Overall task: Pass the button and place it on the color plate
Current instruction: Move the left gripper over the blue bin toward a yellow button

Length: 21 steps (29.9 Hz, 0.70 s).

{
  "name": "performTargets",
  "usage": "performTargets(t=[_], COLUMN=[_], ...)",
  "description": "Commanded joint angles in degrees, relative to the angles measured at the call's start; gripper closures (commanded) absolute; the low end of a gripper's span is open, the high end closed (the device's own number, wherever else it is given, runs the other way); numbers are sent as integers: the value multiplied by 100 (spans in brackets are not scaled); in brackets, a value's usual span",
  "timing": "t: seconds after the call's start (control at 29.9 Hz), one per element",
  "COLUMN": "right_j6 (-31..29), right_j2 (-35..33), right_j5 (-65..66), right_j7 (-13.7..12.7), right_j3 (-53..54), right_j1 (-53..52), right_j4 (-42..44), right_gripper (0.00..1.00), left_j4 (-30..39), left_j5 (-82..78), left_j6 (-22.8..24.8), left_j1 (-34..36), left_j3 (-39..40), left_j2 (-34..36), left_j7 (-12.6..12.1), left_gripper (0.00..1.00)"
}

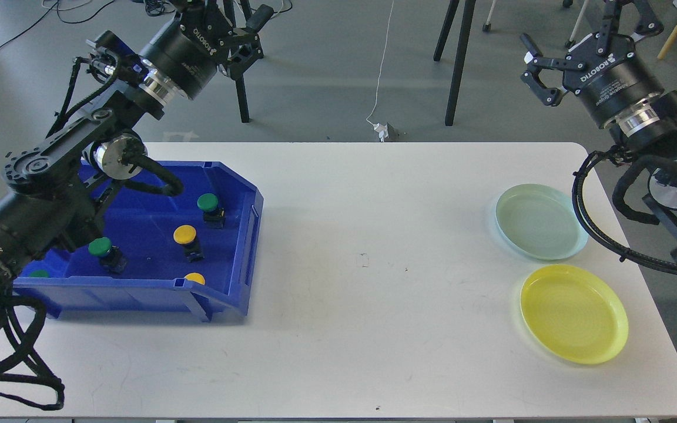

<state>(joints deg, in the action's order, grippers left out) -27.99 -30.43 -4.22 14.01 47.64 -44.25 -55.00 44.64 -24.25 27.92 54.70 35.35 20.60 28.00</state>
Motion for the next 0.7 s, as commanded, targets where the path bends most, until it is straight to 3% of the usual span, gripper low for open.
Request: performTargets(t=[0.0,0.33,0.5,0.67], right_j6=[-1,-1,-1,-1], right_j2=[37,-7,-25,-34], right_j5=[0,0,0,9], right_j7=[5,40,49,49], right_j3=[43,43,114,105], right_j1=[21,-14,83,179], right_j4=[-2,24,16,16], right_gripper=[0,0,0,0], left_j4=[-7,-96,1431,2180], left_j5=[0,895,835,-576], left_j6=[8,8,8,8], left_j1=[-73,-161,-785,-602], left_j3=[-2,700,1570,871], left_j2=[58,67,303,1374], left_j7=[0,0,0,0], left_gripper=[0,0,0,0])
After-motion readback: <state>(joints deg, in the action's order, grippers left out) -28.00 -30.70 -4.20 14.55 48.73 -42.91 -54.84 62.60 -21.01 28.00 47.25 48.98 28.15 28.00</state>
